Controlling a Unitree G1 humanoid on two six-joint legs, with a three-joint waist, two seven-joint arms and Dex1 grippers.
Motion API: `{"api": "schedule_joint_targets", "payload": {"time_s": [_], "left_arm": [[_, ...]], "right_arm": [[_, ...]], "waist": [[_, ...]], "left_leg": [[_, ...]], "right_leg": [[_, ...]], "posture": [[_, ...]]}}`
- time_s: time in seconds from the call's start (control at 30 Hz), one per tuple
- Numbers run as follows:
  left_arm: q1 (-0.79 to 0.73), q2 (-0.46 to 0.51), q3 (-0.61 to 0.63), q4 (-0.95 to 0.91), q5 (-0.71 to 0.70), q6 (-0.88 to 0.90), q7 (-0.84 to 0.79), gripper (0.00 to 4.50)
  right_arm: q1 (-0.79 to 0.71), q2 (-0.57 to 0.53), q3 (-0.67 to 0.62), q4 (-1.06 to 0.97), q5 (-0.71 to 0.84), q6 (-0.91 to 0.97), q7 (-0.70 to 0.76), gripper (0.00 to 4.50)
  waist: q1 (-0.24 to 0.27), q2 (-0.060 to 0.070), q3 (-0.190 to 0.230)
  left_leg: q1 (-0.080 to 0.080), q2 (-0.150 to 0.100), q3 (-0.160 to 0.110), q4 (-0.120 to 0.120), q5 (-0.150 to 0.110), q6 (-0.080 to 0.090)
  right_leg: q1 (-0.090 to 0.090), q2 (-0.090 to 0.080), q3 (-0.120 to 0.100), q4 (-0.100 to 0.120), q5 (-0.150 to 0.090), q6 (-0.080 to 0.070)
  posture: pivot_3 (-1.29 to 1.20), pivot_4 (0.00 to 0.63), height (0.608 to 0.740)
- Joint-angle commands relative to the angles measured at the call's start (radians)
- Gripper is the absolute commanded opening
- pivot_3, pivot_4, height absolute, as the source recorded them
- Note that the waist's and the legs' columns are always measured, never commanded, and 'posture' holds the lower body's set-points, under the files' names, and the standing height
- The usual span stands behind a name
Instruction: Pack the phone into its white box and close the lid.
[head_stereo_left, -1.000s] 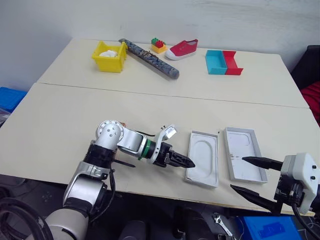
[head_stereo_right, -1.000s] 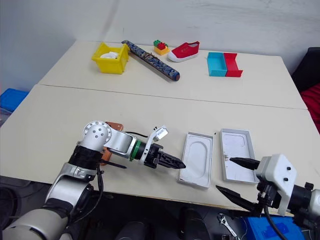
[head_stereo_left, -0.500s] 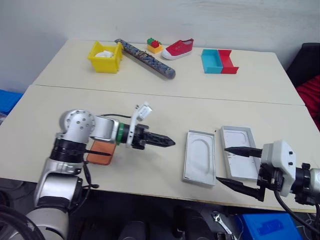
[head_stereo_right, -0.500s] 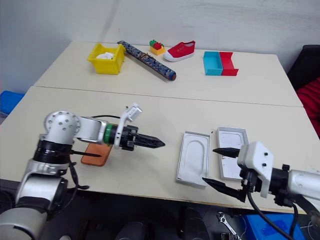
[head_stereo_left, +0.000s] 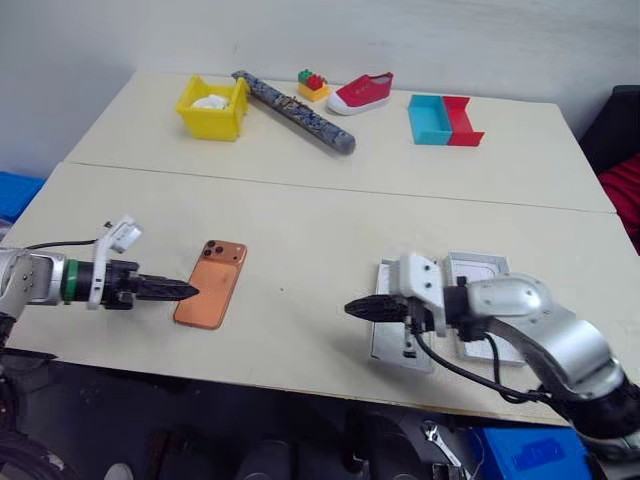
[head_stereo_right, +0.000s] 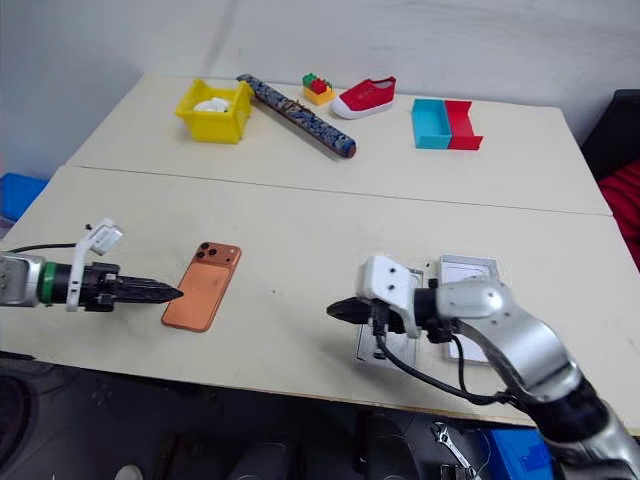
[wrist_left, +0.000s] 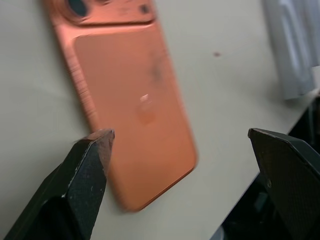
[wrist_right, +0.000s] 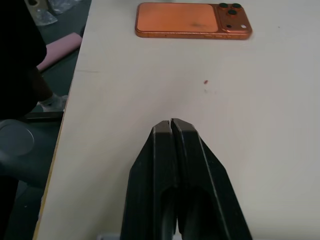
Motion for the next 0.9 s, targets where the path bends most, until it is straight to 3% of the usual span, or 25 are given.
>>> {"api": "schedule_joint_targets", "payload": {"time_s": [0.03, 0.23, 0.4, 0.7, 0.9], "left_arm": [[-0.035, 0.007, -0.019, 0.092, 0.095, -0.033, -0.058, 4.50], [-0.078, -0.088, -0.082, 0.154, 0.214, -0.038, -0.070, 4.50], [-0.069, -0.175, -0.110, 0.121, 0.249, 0.000, -0.104, 4.50], [-0.060, -0.345, -0.140, -0.003, 0.251, 0.115, -0.097, 4.50], [-0.045, -0.452, -0.078, -0.071, 0.218, 0.237, -0.007, 4.50]], "right_arm": [[-0.069, 0.065, 0.106, 0.084, -0.094, -0.038, 0.015, 0.03], [-0.156, 0.159, 0.207, 0.246, -0.203, -0.088, 0.045, 0.03], [-0.187, 0.235, 0.246, 0.340, -0.259, -0.125, 0.059, 0.03], [-0.205, 0.307, 0.251, 0.460, -0.350, -0.183, 0.044, 0.03], [-0.205, 0.329, 0.236, 0.497, -0.397, -0.202, 0.008, 0.03]], "waist": [[-0.005, -0.001, 0.000], [-0.003, -0.001, -0.001], [0.002, 0.008, -0.006], [0.017, 0.022, -0.017], [0.015, 0.024, -0.022]], "left_leg": [[-0.003, -0.001, -0.001, 0.000, 0.001, 0.001], [-0.006, -0.006, -0.002, 0.000, 0.002, 0.006], [-0.004, -0.011, -0.004, 0.000, 0.004, 0.010], [-0.004, -0.024, -0.007, 0.000, 0.007, 0.016], [-0.002, -0.029, -0.013, 0.000, 0.007, 0.017]], "right_leg": [[-0.002, 0.000, -0.001, 0.000, 0.000, 0.000], [-0.002, -0.005, -0.003, 0.000, 0.002, 0.003], [0.000, -0.010, -0.002, 0.001, 0.003, 0.005], [0.001, -0.021, -0.001, 0.003, 0.004, 0.007], [0.005, -0.021, 0.002, 0.002, 0.004, 0.007]], "posture": [[0.00, 0.150, 0.740], [0.00, 0.150, 0.740], [0.00, 0.150, 0.740], [0.00, 0.150, 0.740], [0.00, 0.150, 0.740]]}}
